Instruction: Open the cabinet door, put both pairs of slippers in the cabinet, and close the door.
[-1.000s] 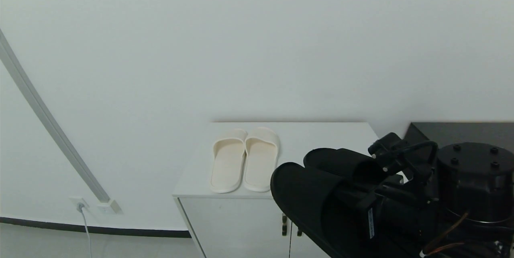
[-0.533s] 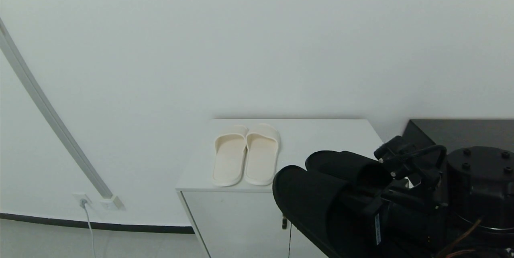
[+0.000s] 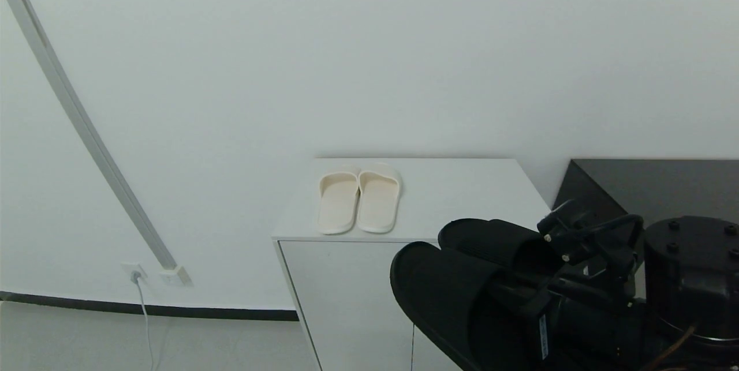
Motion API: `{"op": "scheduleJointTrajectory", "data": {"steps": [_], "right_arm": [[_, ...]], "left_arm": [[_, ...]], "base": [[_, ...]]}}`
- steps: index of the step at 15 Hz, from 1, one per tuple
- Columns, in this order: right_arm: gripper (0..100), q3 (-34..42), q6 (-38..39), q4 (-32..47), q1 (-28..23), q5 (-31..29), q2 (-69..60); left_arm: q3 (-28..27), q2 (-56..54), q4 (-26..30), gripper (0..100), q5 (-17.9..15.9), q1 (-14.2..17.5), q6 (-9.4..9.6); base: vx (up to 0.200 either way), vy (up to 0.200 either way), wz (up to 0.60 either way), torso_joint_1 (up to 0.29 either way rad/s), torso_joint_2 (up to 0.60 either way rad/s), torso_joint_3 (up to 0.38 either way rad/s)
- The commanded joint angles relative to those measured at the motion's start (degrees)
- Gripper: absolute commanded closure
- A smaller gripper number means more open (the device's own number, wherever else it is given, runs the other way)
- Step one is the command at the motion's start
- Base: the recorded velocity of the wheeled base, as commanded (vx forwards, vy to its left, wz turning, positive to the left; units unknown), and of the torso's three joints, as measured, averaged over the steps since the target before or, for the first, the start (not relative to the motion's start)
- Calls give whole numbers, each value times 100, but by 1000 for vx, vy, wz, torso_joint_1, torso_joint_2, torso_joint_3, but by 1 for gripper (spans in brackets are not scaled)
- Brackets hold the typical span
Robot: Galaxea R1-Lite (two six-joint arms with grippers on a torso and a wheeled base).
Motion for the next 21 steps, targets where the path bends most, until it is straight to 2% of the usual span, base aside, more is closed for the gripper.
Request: {"op": "scheduleJointTrajectory", "data": {"steps": [1, 5, 7, 12, 17, 18, 21], "right_arm": [[100, 28, -5, -5, -1, -14, 7], [100, 46, -14, -5, 8, -14, -28], [100, 55, -14, 4, 8, -14, -20], [100, 81, -32, -5, 8, -5, -20], [100, 107, -41, -5, 26, -23, -20], [100, 99, -41, -5, 26, -14, -20], [100, 116, -67, 4, 26, -23, -28]], "left_arm": [[1, 7, -1, 100, 2, 0, -4], [1, 7, -1, 100, 19, 0, -4], [1, 7, -1, 100, 11, 0, 84], [1, 7, -1, 100, 11, 0, 58], [1, 7, -1, 100, -16, 0, 67], [1, 7, -1, 0, -16, 0, 67], [1, 7, -1, 0, -7, 0, 67]], "base": [[0, 0, 0, 0, 0, 0], [0, 0, 0, 0, 0, 0], [0, 0, 0, 0, 0, 0], [0, 0, 0, 0, 0, 0], [0, 0, 0, -126, 293, 162], [0, 0, 0, -168, 369, 207], [0, 0, 0, -168, 383, 217]]}}
